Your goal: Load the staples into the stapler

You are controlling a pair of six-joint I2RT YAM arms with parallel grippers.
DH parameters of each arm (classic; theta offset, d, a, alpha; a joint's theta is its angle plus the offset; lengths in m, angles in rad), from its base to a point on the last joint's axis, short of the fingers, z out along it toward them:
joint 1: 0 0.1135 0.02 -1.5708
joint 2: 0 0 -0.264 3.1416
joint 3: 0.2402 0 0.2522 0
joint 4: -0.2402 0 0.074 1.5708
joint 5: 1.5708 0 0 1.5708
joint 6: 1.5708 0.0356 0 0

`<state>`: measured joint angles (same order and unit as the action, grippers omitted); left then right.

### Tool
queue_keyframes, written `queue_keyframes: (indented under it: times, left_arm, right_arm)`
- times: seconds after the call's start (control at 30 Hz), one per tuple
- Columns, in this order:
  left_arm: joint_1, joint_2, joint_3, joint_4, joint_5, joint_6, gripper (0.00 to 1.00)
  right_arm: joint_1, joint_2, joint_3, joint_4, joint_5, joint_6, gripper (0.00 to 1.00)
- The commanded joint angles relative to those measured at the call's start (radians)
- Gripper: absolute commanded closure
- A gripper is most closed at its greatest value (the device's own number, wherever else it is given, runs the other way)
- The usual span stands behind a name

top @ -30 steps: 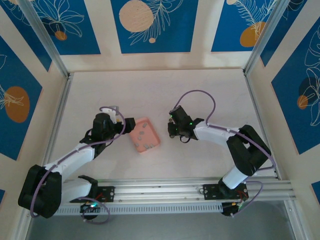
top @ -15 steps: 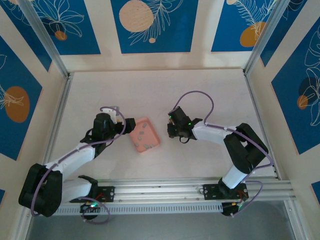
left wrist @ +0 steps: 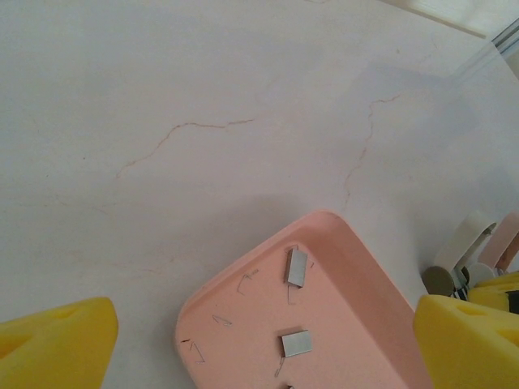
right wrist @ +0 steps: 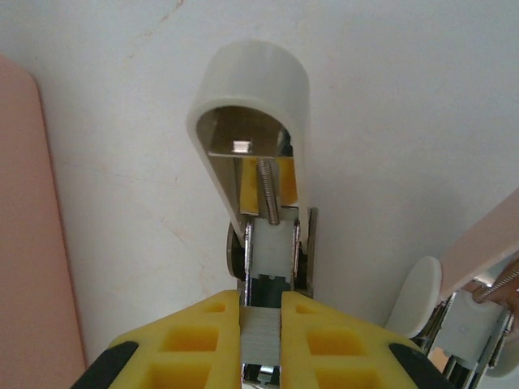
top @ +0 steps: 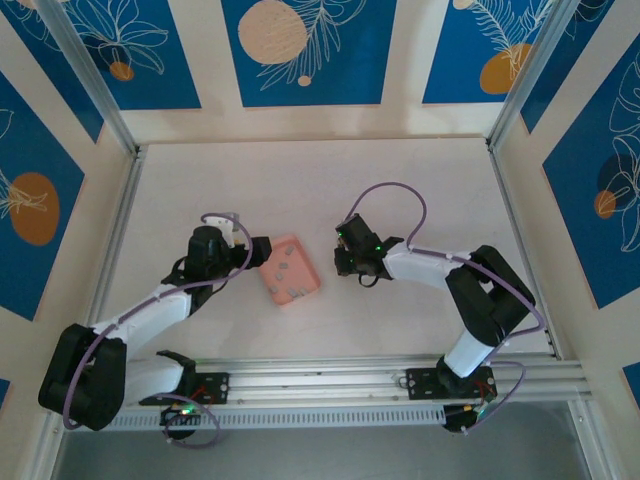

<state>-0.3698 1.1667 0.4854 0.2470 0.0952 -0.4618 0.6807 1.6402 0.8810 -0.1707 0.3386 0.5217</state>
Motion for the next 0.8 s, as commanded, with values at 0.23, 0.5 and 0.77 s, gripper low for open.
queue_keyframes:
  times: [0.23, 0.5, 0.77]
  left_arm:
    - [-0.008, 0.001, 0.028, 0.008, 0.003, 0.008, 0.06]
    - [-0.008, -0.006, 0.030, 0.003, 0.005, 0.008, 0.06]
    - [-0.008, -0.012, 0.027, 0.000, 0.005, 0.005, 0.07]
  right_arm:
    - [0.016, 0.000, 0.019, -0.017, 0.030, -0.014, 0.84]
    - [0.018, -0.062, 0.017, 0.010, 0.038, -0.065, 0.84]
    - [0.008, -0.026, 0.020, 0.007, 0.022, -0.093, 0.84]
